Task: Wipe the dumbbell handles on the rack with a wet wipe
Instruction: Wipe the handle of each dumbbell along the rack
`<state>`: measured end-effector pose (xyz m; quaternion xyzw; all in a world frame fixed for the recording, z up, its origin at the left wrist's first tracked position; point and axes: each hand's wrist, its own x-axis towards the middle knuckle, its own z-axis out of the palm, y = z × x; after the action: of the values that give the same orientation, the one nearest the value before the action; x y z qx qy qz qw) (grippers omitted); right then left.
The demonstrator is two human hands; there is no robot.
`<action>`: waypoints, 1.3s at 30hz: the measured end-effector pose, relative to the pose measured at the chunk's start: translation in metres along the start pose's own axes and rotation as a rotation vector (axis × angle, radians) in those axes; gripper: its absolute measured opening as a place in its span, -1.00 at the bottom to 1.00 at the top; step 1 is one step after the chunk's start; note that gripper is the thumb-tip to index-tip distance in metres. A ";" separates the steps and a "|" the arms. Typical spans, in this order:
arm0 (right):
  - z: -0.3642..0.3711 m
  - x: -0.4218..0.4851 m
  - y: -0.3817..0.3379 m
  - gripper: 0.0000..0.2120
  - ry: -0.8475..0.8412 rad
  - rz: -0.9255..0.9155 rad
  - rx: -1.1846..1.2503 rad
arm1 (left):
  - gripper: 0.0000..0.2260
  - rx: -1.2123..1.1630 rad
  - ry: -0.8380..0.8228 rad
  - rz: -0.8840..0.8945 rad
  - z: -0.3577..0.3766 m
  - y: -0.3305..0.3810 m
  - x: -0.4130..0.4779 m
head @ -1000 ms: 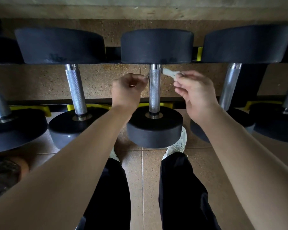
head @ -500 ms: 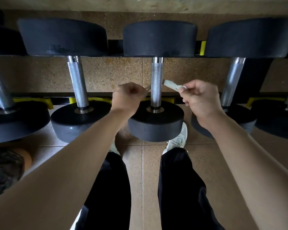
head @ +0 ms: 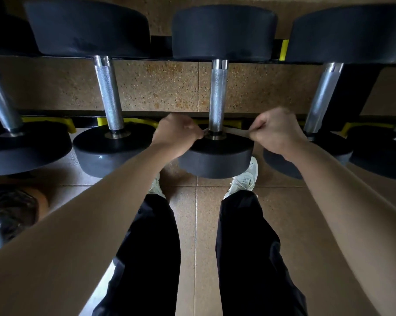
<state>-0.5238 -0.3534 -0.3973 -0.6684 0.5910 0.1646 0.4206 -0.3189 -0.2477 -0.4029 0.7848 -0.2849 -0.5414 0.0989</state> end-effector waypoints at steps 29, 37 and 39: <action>0.070 -0.067 -0.134 -0.54 0.024 -0.438 0.089 | -0.95 -0.694 0.025 0.199 -0.090 -0.039 -0.089; 0.075 -0.081 -0.211 -0.91 -0.160 -0.227 0.626 | -0.84 -0.792 0.115 -0.055 -0.167 -0.091 -0.079; 0.082 -0.085 -0.223 -0.92 -0.161 -0.124 0.835 | -0.87 -0.845 0.032 -0.143 -0.164 -0.095 -0.074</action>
<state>-0.3150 -0.2475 -0.3025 -0.4601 0.5310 -0.0627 0.7088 -0.1563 -0.1537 -0.3232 0.7014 0.0189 -0.6038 0.3783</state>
